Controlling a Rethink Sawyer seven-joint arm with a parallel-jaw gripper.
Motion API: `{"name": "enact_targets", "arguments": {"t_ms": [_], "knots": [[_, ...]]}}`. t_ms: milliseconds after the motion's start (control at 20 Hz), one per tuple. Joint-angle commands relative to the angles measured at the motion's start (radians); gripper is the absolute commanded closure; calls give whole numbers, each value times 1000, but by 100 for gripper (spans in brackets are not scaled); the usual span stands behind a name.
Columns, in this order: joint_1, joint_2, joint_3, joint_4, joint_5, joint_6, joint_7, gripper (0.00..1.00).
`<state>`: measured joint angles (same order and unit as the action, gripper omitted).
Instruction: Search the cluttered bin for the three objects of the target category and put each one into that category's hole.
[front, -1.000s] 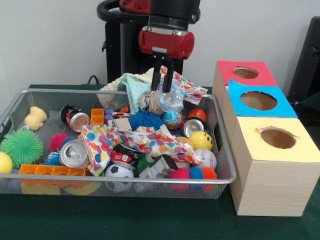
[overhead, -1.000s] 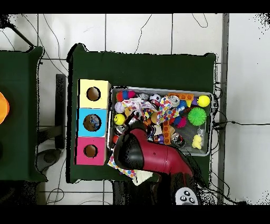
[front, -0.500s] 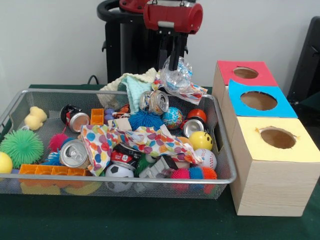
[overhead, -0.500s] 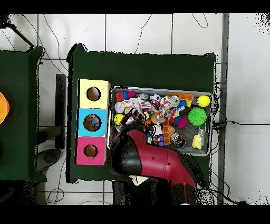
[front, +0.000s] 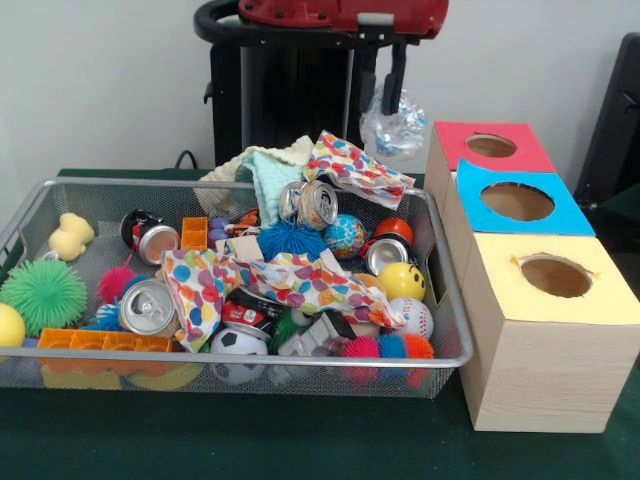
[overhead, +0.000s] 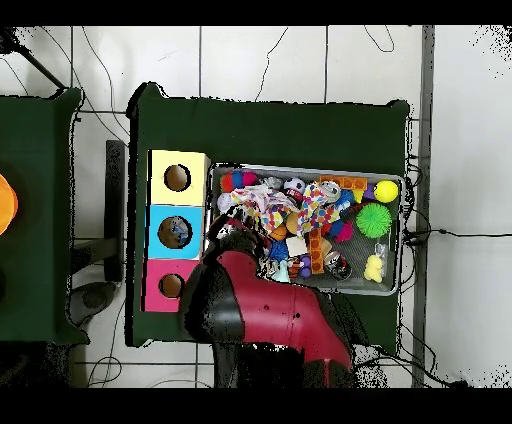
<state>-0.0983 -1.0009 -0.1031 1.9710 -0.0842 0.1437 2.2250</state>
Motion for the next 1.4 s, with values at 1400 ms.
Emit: {"name": "enact_targets", "arguments": {"t_ms": [1400], "knots": [[312, 129, -145, -63, 210, 147, 230, 100]]}}
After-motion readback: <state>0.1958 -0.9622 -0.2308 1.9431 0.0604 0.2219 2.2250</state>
